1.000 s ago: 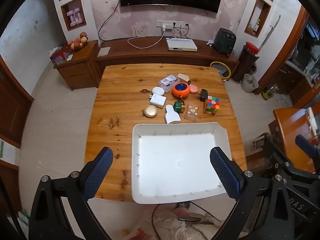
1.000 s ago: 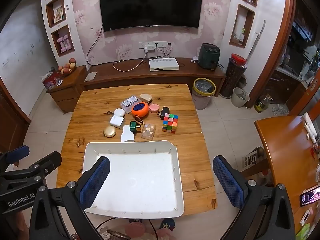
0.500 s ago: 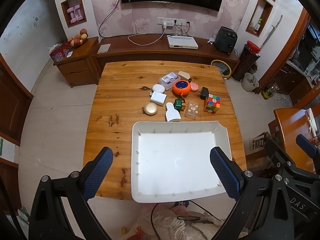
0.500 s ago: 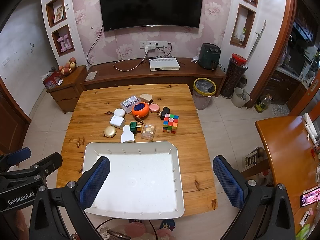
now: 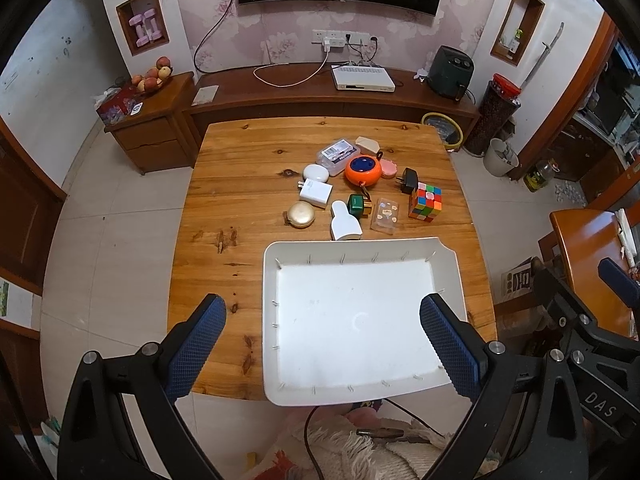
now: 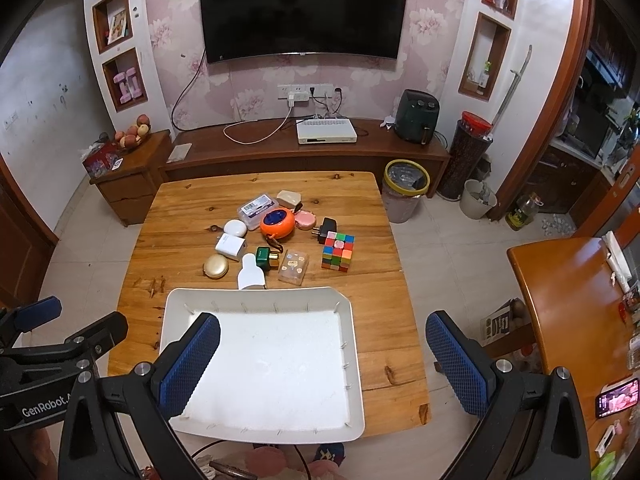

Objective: Organize rigid objects

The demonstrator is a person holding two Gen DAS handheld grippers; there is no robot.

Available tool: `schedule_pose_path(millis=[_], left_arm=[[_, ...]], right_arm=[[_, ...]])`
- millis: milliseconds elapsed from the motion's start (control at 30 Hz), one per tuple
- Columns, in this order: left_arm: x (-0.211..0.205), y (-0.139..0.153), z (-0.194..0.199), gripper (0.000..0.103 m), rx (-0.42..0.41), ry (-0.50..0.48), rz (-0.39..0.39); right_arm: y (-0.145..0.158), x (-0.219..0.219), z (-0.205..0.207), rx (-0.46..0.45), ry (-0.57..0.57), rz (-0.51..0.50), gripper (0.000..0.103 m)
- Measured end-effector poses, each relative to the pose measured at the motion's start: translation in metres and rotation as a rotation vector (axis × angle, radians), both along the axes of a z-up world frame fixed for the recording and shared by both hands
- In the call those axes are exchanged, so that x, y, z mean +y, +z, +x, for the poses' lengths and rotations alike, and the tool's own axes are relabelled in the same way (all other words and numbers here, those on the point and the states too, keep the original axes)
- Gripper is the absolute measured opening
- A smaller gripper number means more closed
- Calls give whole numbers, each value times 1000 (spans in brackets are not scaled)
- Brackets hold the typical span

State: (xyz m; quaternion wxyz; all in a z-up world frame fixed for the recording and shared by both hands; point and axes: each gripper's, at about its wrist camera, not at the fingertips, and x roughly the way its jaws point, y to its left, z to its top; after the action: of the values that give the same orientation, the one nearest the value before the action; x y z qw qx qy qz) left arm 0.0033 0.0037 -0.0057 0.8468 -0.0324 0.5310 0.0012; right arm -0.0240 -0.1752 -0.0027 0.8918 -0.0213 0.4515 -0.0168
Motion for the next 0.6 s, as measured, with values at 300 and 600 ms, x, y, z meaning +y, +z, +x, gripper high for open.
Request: schedule_pose_path(millis=[300,600], left_arm=[[-4,0,6,98,-5,-16,-7],[-5,0,10,98,-7,-21,-7]], right_arm=[[3,0,1,-11,-10,-3,103],[3,0,4,-16,-26,-2,103]])
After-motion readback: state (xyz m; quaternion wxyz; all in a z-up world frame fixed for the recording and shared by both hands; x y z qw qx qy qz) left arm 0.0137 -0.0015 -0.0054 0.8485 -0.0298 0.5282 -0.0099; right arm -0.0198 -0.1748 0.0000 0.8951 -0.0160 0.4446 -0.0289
